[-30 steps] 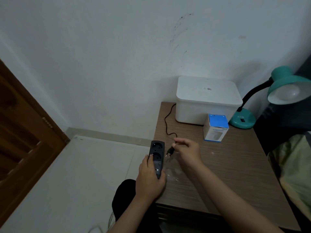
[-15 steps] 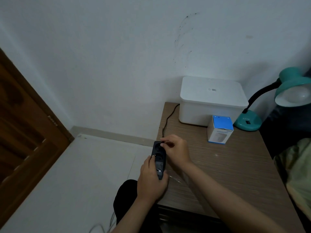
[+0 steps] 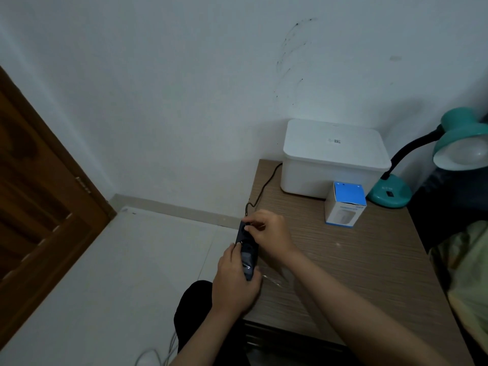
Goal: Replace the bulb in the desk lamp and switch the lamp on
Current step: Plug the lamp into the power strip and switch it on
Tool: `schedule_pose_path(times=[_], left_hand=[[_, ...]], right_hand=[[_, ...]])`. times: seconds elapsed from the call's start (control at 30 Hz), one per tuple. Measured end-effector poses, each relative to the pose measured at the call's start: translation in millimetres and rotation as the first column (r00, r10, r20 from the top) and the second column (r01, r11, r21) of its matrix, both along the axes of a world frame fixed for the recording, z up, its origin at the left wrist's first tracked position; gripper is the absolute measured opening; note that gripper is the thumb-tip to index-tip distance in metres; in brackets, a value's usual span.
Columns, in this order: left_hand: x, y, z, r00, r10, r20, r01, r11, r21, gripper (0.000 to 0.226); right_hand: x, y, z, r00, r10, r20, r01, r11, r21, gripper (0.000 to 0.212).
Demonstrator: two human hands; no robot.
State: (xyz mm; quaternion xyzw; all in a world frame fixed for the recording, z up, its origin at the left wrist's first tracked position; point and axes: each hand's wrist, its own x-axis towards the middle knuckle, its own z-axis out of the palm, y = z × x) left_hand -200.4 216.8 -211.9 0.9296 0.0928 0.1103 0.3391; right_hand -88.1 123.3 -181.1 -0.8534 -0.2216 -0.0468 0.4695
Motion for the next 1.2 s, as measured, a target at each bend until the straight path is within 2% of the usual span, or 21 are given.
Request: schedule_pose_path(times=[0.17,0.33,0.6,0.8,1.0,1.1,1.2], left_hand=[[-1,0,0,1.0,0.002,0.001,-0.002,1.0,-0.008,0.068],[0,1,0,1.0,0.012,0.015,-0.012,1.0,-0.013,0.066],[2,1,-2,1.0,0.01,0.022,-0.01,1.0,0.001,0.066],[1,1,-1,1.0,0.005,0.013,-0.005,1.0,0.005,0.065],[2,3,0,1.0,0.005,-0.03,-0.004,1.0,0.029,0.06],[3,1,4,0.998,0.03,-0.05,-0.024,0.992,0.124,0.059],[5,-18,5,0.999,0.035,0.002,-0.035,0.969,0.243,0.064]], right_hand=[[1,6,-2,0.996,0.044,0.075,-0.034,0.992,-0.123,0.02],[5,-3,-9,0.998,-0.054,-0.037,0.053,0.998,-0.015,0.02],[8,-3,-16,0.991,-0.034,-0.129,0.037,0.999,0.021,0.023],[5,-2,-14,0.993,-0.019,-0.12,0.02,1.0,0.002,0.022],[-21,-31,-20,0.99,-0.033,-0.14,0.044,0.996,0.074,0.03],[-37,-66,-26,0.99,-0.083,-0.111,0.09,0.994,0.058,0.028],[-48,-110,-36,0.979,-0.19,-0.068,0.193,0.981,0.03,0.026]])
